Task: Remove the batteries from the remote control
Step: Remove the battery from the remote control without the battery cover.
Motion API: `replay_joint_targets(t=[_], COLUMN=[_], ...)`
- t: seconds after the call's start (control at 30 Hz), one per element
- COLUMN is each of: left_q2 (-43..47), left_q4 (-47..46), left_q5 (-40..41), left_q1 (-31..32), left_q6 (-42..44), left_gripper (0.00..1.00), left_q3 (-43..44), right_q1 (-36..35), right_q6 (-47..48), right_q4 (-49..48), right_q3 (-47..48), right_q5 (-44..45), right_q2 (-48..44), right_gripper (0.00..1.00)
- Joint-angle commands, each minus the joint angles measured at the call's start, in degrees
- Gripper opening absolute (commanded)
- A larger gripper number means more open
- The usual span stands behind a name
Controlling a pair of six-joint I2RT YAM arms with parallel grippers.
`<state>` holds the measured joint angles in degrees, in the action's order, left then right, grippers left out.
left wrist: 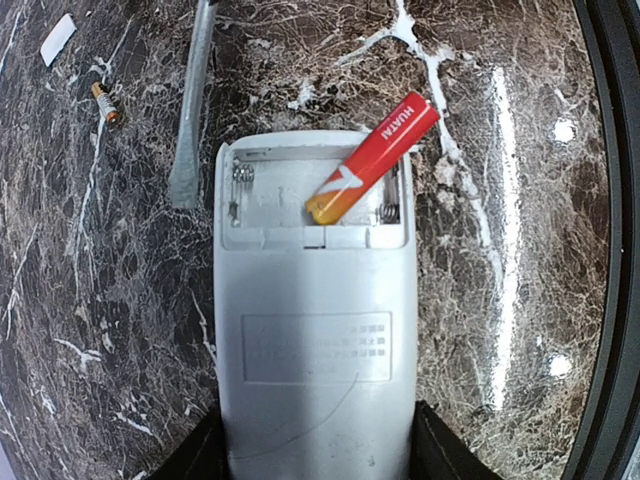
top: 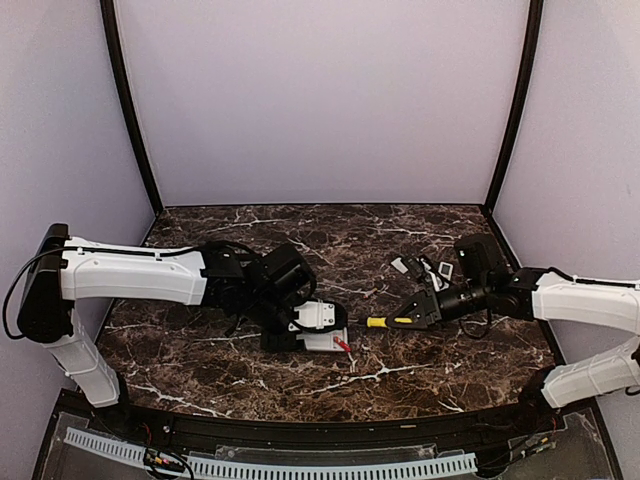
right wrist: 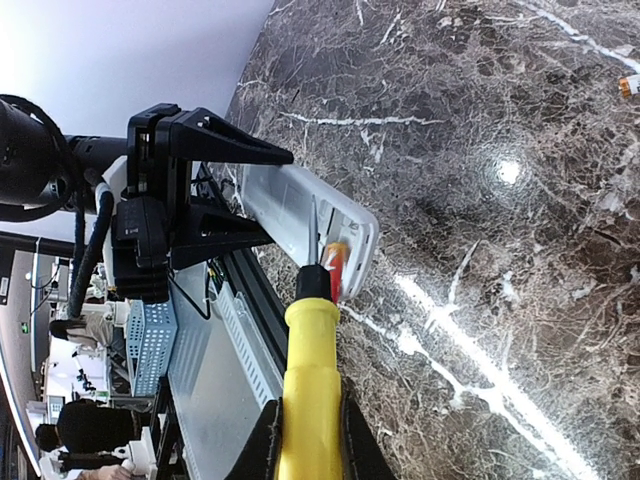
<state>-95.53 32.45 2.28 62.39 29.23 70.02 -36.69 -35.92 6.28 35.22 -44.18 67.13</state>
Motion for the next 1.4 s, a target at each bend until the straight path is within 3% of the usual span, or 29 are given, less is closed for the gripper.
replay_joint_targets(t=[0.0, 0.13, 0.37, 0.7, 0.93, 1.2, 1.37], left_q2=[1.7, 0.6, -3.1, -11.6, -12.8, -12.8, -12.8], left_q4=[1.2, 1.8, -1.2, -0.3, -3.8, -4.0, 2.6], left_q5=[-4.3, -4.6, 13.4, 28.2, 38.5, 38.6, 32.1], left_q1=[-1.8, -3.0, -2.3, -1.6, -0.4, 1.3, -0.4], left_q6=[-1.9, -3.6, -1.3, 1.4, 5.2, 6.4, -3.2], left_gripper=[0.35, 0.36, 0.36, 0.35, 0.35, 0.36, 0.36], left_q3=[1.0, 1.7, 1.0, 6.5, 6.4, 4.7, 7.4], right_q1=[0.3, 0.3, 0.2, 0.2, 0.3, 0.3, 0.3], right_q6=[0.7, 2.9, 2.1, 2.0, 1.5, 1.7, 1.0], right_q4=[0.8, 6.1, 6.7, 6.5, 6.5, 6.6, 7.6], right_q3=[1.1, 1.1, -0.2, 0.0, -0.4, -0.2, 0.3], right_q5=[2.4, 4.2, 7.1, 9.6, 10.5, 10.6, 13.7], right_q2=[-1.3, -3.0, -5.8, -6.1, -7.0, -6.9, -9.3], right_gripper=[0.00, 0.00, 0.00, 0.00, 0.00, 0.00, 0.00])
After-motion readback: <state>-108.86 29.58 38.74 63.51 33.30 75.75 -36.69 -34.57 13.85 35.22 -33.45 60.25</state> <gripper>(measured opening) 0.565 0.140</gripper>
